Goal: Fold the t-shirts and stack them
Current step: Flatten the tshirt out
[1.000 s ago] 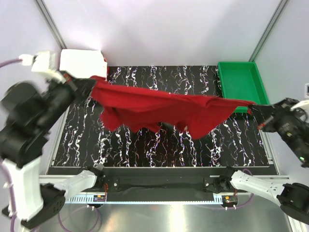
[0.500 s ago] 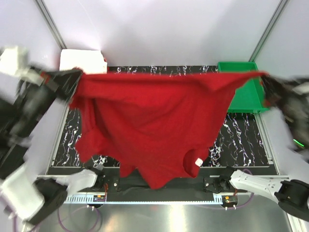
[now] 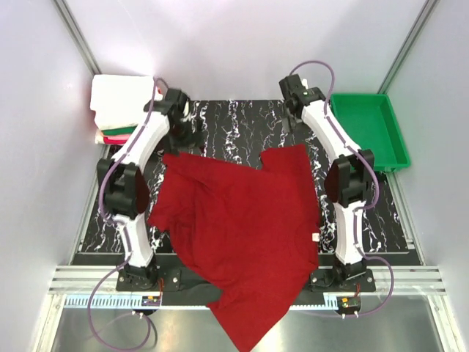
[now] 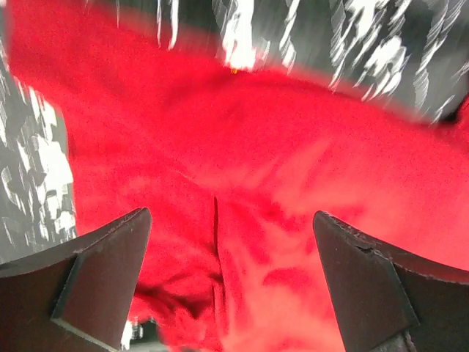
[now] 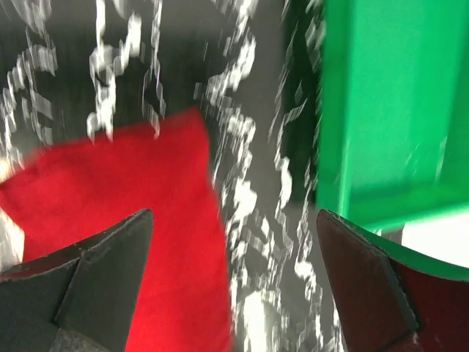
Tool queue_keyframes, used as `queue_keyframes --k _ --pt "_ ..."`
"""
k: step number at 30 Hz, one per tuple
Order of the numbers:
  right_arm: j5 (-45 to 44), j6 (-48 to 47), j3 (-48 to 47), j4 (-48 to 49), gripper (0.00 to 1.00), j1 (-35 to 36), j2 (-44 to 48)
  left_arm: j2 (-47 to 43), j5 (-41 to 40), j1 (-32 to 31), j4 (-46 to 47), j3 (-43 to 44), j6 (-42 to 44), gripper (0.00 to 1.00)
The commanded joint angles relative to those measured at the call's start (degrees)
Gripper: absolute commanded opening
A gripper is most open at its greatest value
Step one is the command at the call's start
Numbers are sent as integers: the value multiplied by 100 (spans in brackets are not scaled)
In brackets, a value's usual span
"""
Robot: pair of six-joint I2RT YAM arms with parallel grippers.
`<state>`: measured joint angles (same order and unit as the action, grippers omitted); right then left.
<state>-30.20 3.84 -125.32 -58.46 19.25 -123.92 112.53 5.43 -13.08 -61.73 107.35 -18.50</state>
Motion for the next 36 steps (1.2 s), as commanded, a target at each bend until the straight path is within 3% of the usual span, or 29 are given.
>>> queue_keyframes --k 1,4,9,15,23,26,31,36 --pt "251 583 -259 -658 100 88 1105 -1882 -42 -19 477 -605 -57 99" --pt "338 960 1076 -457 100 88 1825 -2436 -104 -19 792 -1415 -13 99" --pt "1620 1767 3728 429 100 79 3204 -3192 -113 -19 1532 -3341 -92 99" --pt "2755 2402 5060 1090 100 79 3446 -3063 107 -19 2314 -4467 -198 99" --pt "2836 2613 4895 1099 100 62 2233 -2079 134 -19 2825 -4416 -242 99" --pt "2739 2552 4535 1047 100 44 1365 -1456 72 -10 2790 -4179 -250 99" --pt "2694 2447 3586 907 99 -113 326 -830 -42 86 2684 -3818 -321 99" --pt "2650 2280 1909 397 97 -386 -887 -338 107 341 2623 -3406 -391 99"
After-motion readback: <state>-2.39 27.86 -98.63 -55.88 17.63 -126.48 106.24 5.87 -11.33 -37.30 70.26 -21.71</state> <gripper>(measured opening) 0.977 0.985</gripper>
